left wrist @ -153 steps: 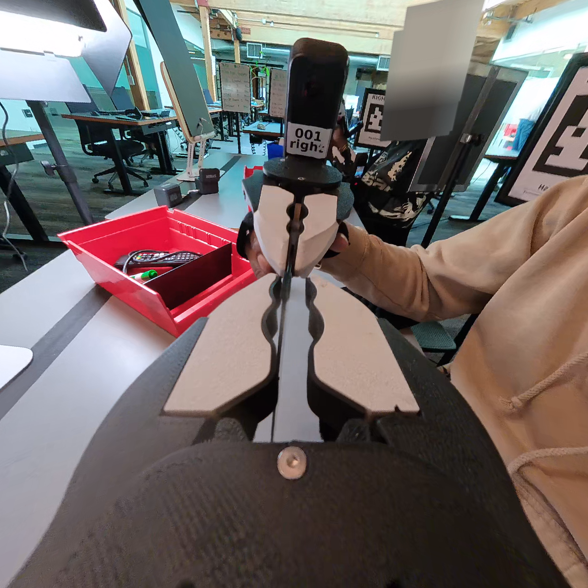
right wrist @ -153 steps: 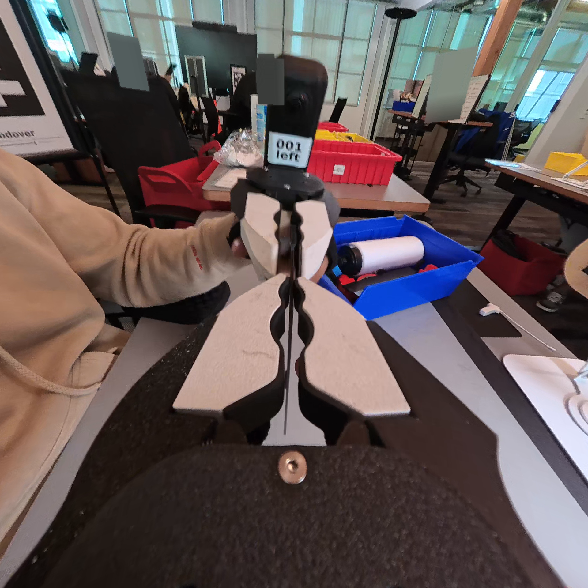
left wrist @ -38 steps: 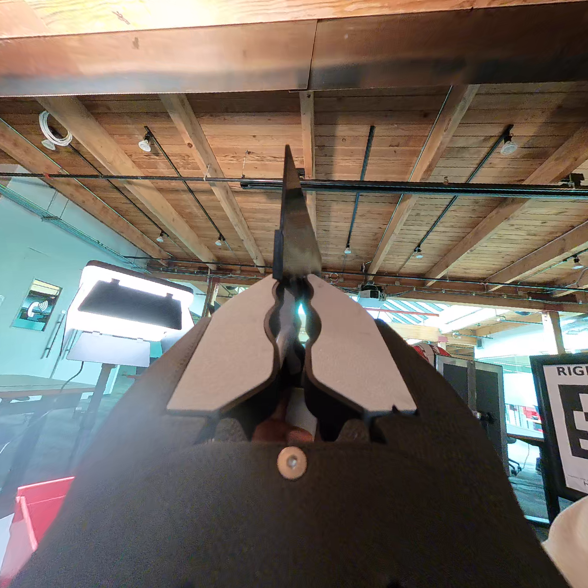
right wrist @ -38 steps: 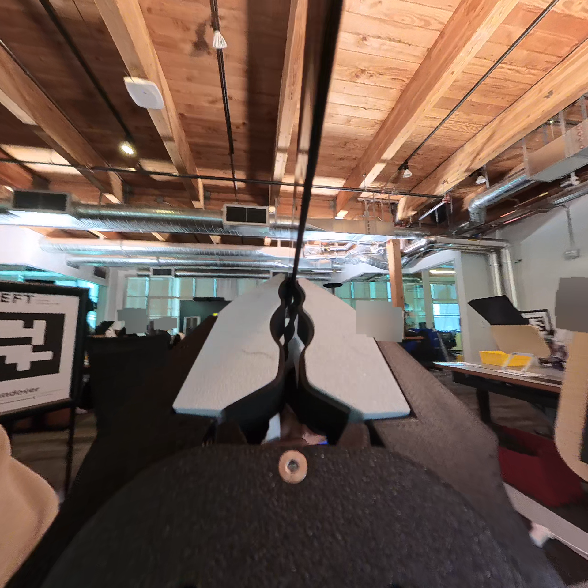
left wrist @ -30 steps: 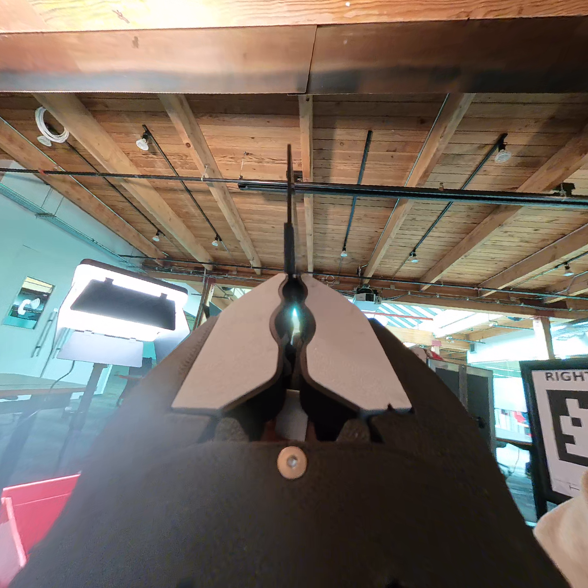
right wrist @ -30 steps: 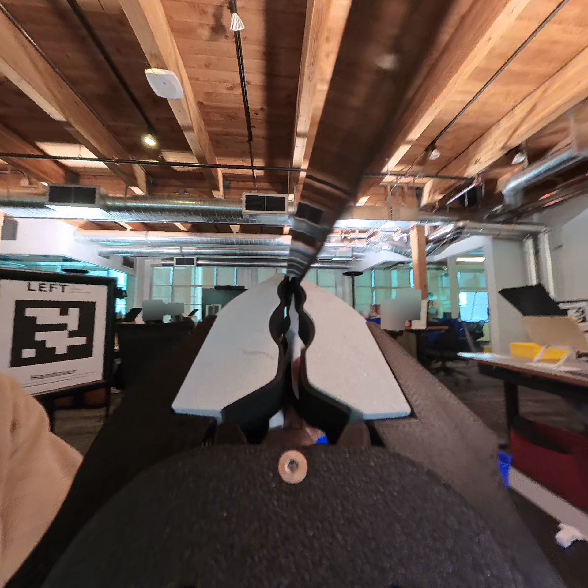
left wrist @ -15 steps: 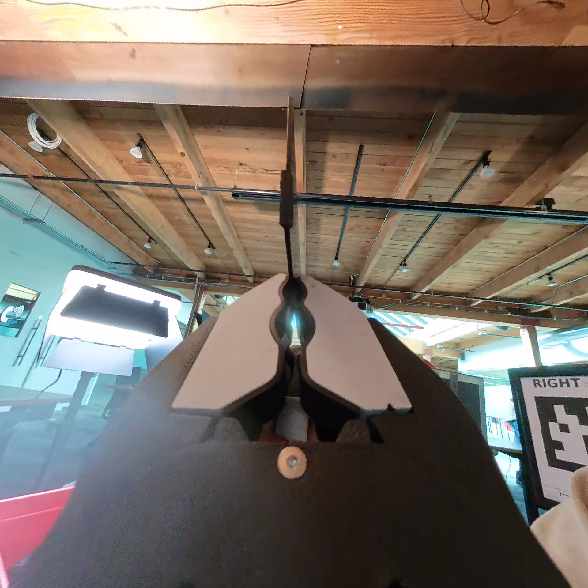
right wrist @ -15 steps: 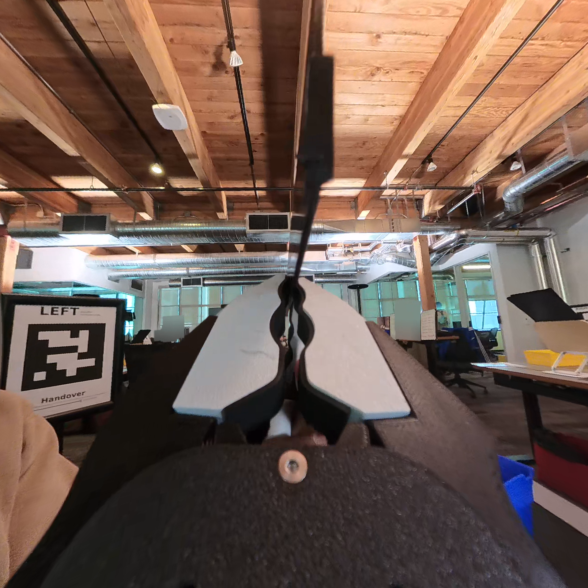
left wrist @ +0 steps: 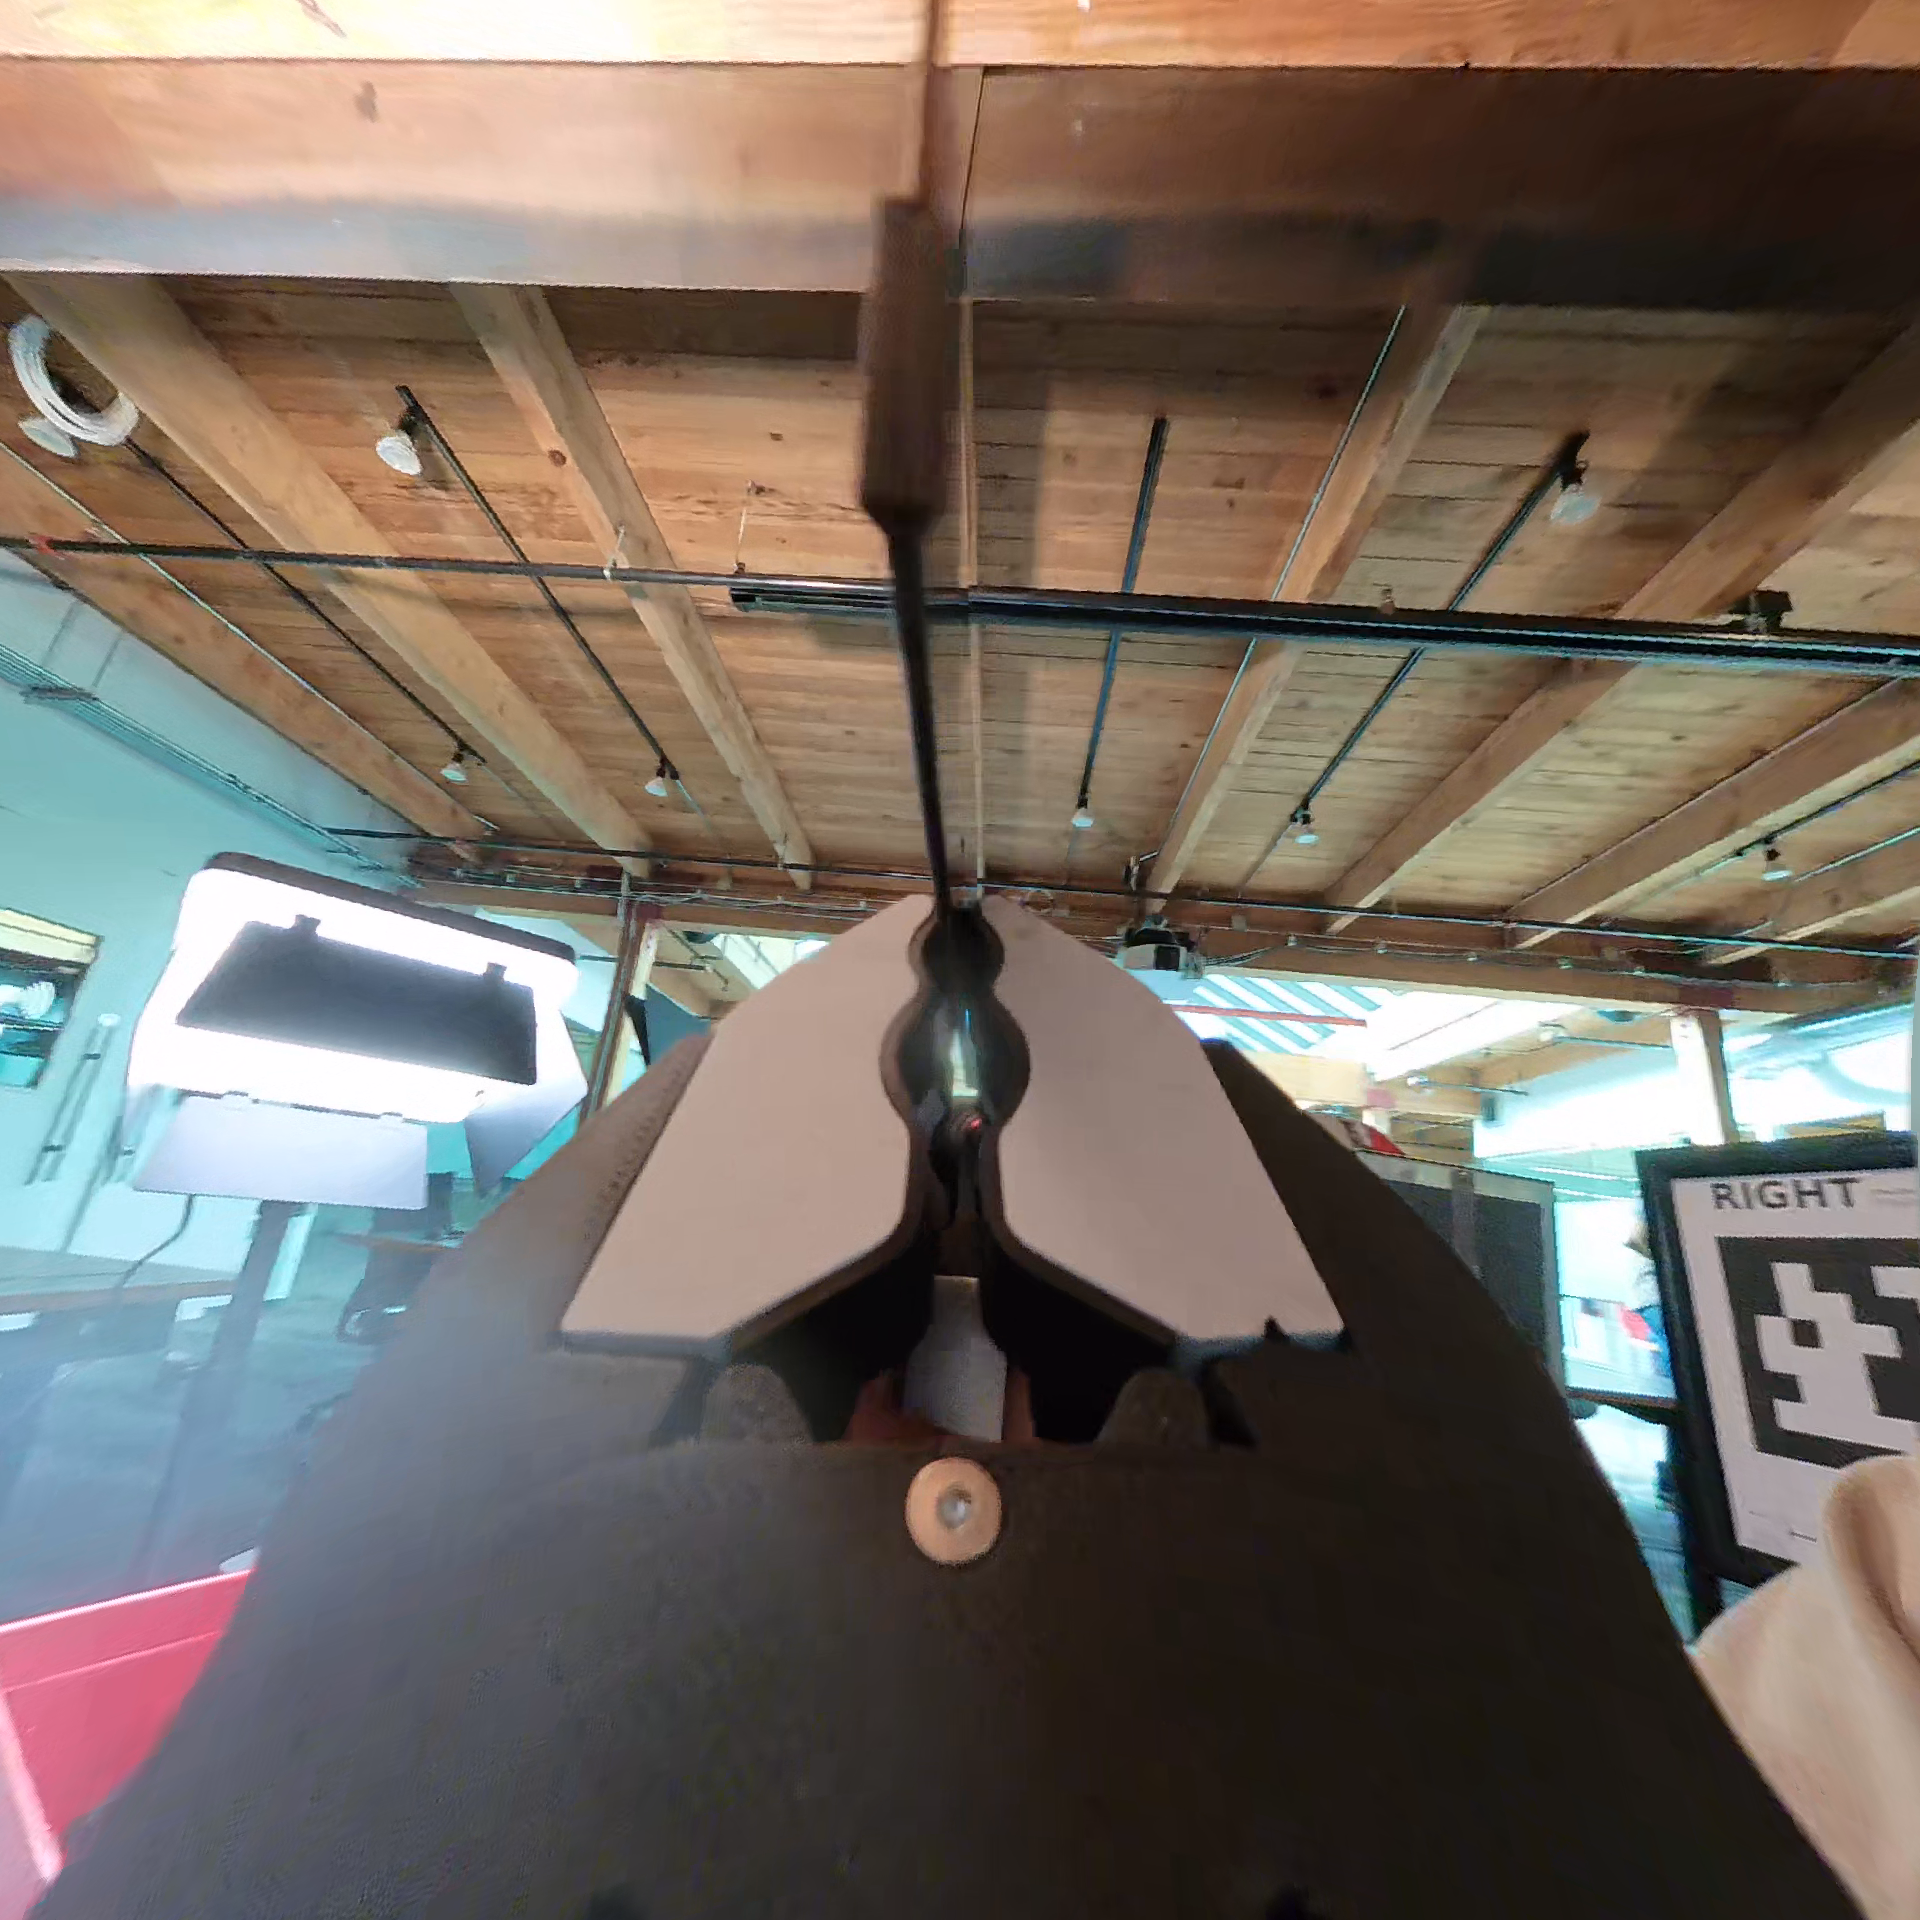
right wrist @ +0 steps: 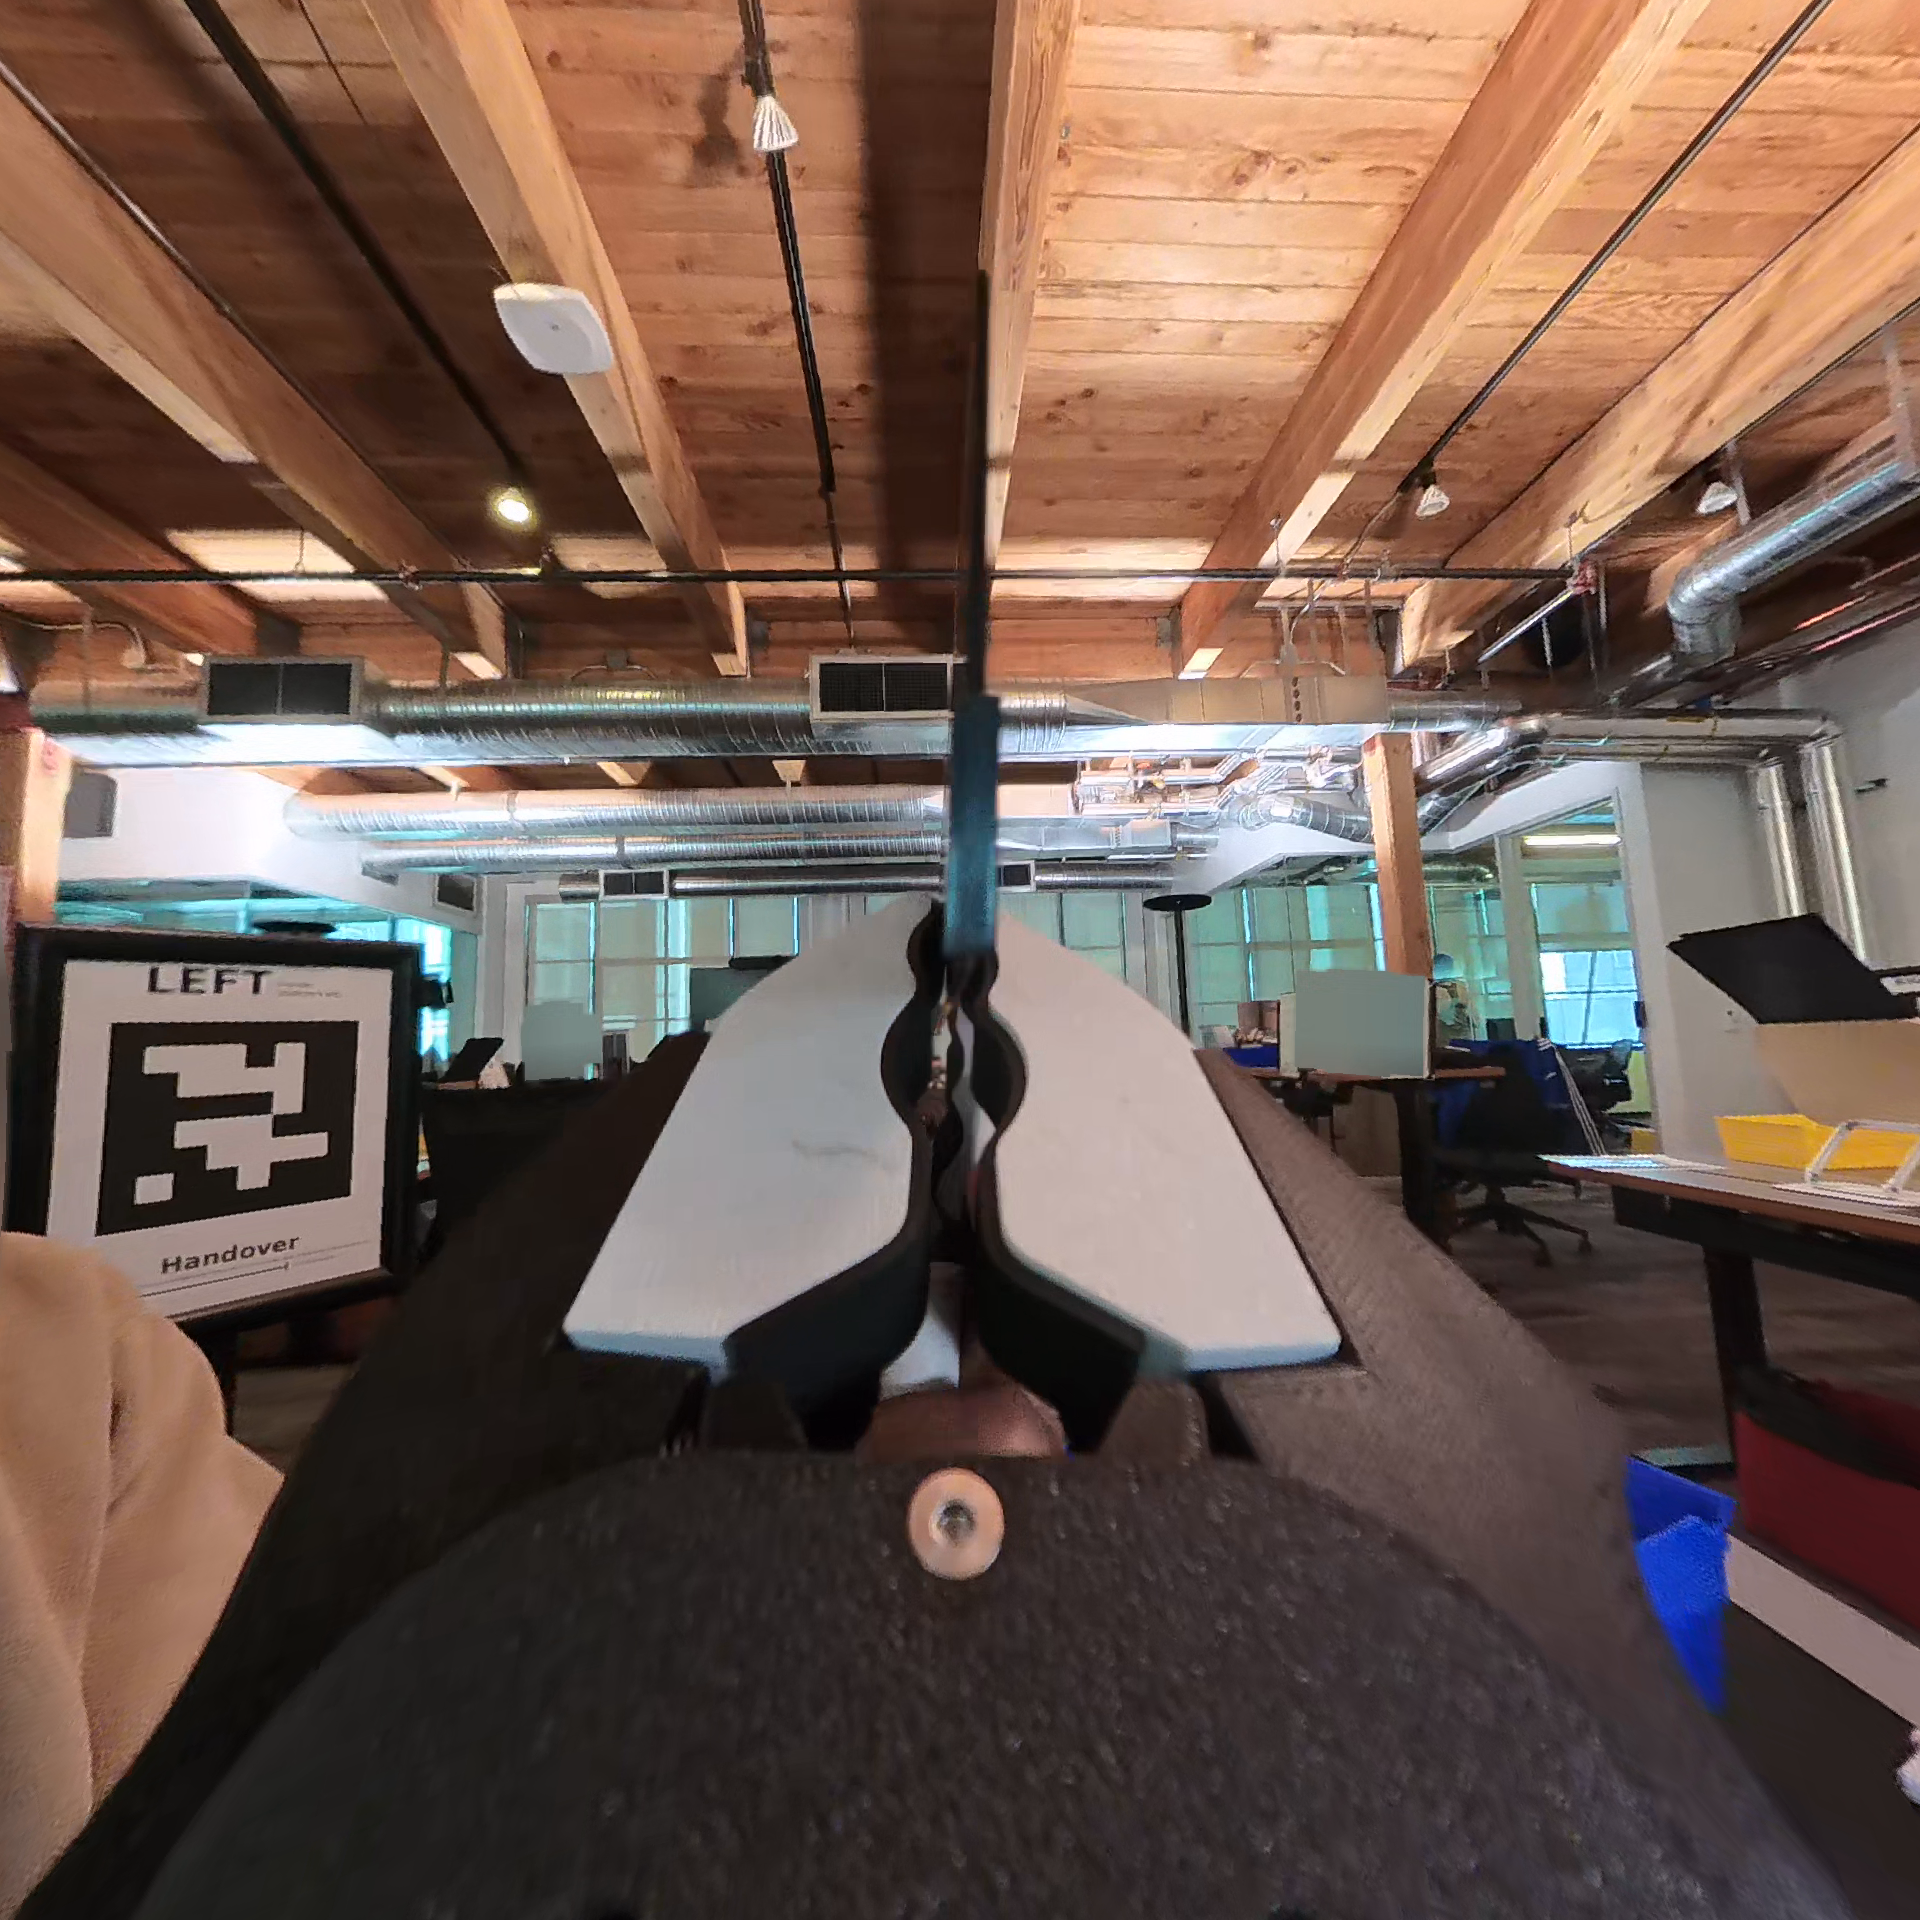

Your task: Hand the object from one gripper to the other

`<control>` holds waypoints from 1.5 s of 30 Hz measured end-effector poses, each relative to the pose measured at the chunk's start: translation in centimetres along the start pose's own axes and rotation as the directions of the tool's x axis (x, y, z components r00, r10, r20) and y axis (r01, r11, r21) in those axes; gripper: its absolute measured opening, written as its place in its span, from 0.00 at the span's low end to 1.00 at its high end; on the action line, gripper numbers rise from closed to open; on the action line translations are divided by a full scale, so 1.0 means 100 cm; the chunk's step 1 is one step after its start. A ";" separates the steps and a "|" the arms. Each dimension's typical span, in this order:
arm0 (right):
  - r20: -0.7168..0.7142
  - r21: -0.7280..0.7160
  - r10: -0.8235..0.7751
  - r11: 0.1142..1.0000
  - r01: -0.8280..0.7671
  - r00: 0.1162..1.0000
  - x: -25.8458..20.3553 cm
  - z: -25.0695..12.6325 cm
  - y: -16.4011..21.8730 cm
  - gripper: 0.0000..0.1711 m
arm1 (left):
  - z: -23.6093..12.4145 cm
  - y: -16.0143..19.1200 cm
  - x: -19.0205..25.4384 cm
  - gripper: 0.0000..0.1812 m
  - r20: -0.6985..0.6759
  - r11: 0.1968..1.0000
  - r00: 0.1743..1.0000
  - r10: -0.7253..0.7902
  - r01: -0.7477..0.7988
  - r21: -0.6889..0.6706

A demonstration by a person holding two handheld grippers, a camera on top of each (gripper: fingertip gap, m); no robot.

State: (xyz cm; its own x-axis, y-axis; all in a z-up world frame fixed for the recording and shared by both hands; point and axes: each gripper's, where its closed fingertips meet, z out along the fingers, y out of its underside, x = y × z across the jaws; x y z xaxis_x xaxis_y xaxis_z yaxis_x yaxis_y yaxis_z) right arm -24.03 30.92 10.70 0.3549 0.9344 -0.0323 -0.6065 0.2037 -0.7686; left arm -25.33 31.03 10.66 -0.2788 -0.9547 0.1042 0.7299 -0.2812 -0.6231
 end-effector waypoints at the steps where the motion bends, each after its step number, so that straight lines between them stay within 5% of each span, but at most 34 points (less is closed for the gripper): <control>1: 0.003 -0.001 0.006 1.000 -0.006 1.000 -0.001 0.001 0.002 0.01 | 0.000 -0.001 0.000 0.01 0.010 1.000 1.000 0.016 -0.016 -0.005; 9: -0.016 -0.008 -0.030 1.000 0.030 0.999 0.001 -0.006 -0.011 0.01 | -0.007 -0.017 -0.003 0.01 -0.008 1.000 1.000 -0.012 0.012 -0.003; 11: -0.013 0.015 -0.019 1.000 0.020 1.000 0.000 -0.004 -0.010 0.01 | -0.005 -0.015 -0.002 0.09 -0.005 1.000 1.000 -0.014 0.015 0.007; 14: -0.009 0.034 -0.022 0.999 0.022 1.000 -0.004 0.002 0.001 0.01 | 0.000 -0.001 0.003 0.01 -0.008 0.998 1.000 0.027 -0.028 -0.049; 24: -0.011 0.005 -0.044 0.999 0.044 0.999 -0.001 -0.005 -0.009 0.02 | -0.006 -0.011 0.000 0.01 -0.009 0.981 1.000 0.001 -0.002 -0.196; 28: -0.017 0.165 0.016 0.986 -0.013 1.000 -0.002 -0.005 -0.009 0.02 | -0.006 -0.022 -0.003 0.06 0.027 0.997 1.000 -0.010 0.012 -0.076; 35: -0.048 0.303 0.110 0.949 -0.090 0.993 0.007 -0.011 -0.006 0.01 | -0.002 -0.008 -0.005 0.01 0.068 0.995 0.997 0.026 -0.019 -0.097; 40: 0.001 0.105 0.056 0.993 -0.056 0.998 0.007 -0.003 0.015 0.02 | -0.010 -0.017 -0.009 0.01 0.075 0.971 0.997 0.037 -0.018 -0.240; 45: 0.069 -0.178 -0.075 0.980 0.086 0.995 0.001 -0.005 0.030 0.10 | -0.025 0.008 0.001 0.01 0.013 0.835 0.999 0.048 -0.033 -0.550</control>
State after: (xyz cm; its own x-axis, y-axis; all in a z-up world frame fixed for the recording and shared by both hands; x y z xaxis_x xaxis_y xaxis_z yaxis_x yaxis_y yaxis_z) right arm -25.49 31.44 8.12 0.3495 0.9343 0.0697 -0.4371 0.2284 -0.8699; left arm -26.35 31.01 8.26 -0.2358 -0.9682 0.0842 0.2753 -0.1497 -0.9496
